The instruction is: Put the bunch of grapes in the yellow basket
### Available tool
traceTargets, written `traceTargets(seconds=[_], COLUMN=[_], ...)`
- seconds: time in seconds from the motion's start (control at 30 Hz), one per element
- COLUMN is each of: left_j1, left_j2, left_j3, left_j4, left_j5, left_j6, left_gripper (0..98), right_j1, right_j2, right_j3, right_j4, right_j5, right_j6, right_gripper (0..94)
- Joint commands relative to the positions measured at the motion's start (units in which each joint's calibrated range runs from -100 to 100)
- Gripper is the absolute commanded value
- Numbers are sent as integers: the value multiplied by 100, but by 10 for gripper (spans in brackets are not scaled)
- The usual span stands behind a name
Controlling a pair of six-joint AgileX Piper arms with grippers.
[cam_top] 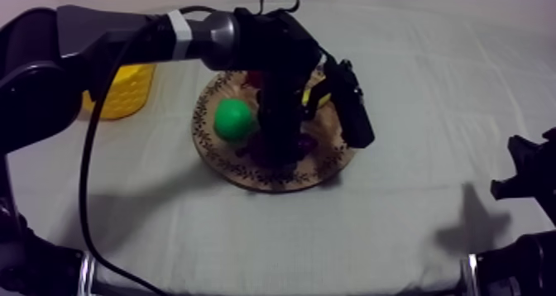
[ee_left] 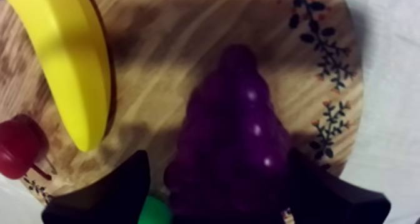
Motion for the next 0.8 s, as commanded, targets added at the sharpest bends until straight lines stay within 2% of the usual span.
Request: traceTargets(seconds=[0.0, 0.1, 0.37, 0.77], left_j1=[-9, -25, -62, 53], left_j2=[51, 118, 190, -228], left_j3=[-21, -54, -106, -5], left_j4=[-6, -14, -4, 13], left_j5=[25, 60, 79, 33], left_j6=[23, 97, 230, 258], left_gripper=[756, 715, 529, 483], right_j1=[1, 1, 1, 1], right_j2=[0, 0, 0, 0], right_j3=[-4, -4, -4, -4], right_j4=[-2, -2, -2, -2], right_j5=[0, 0, 0, 0], right_j6=[1, 1, 1, 1], right_gripper=[3, 3, 3, 3])
